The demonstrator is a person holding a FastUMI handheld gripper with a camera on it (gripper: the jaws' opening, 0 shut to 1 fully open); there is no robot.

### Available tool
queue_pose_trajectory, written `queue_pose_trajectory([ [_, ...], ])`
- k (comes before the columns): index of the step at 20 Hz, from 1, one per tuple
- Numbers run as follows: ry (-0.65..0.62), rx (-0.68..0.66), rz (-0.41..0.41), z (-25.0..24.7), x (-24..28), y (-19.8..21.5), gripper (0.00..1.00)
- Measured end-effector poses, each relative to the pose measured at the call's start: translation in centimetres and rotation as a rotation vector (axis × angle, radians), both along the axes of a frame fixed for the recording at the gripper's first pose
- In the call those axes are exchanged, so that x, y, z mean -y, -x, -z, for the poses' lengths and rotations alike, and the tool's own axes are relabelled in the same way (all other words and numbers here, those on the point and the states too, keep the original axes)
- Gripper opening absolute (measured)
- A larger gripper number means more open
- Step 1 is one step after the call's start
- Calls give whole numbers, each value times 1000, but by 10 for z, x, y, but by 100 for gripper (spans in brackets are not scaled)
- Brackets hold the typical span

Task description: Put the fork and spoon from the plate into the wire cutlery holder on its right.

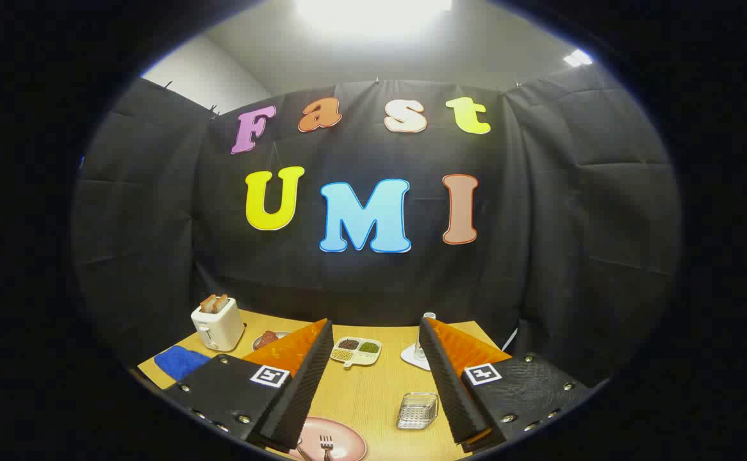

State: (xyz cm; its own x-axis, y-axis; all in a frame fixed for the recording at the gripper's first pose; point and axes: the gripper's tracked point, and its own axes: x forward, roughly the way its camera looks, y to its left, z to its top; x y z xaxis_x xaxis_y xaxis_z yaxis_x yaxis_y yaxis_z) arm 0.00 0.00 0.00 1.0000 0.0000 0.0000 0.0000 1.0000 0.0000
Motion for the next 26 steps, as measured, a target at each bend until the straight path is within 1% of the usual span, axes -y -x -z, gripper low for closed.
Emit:
queue_pose_trajectory([
  [8,5,-11,-20,3,-6,-1,85],
  [14,24,-54,-50,21,-17,-6,85],
  [16,42,-103,-68,44,-23,-9,85],
  [20,70,-274,-125,118,-41,-9,85],
  [24,79,-516,-201,213,-63,4,85],
  [26,103,-638,-217,256,-67,12,84],
])
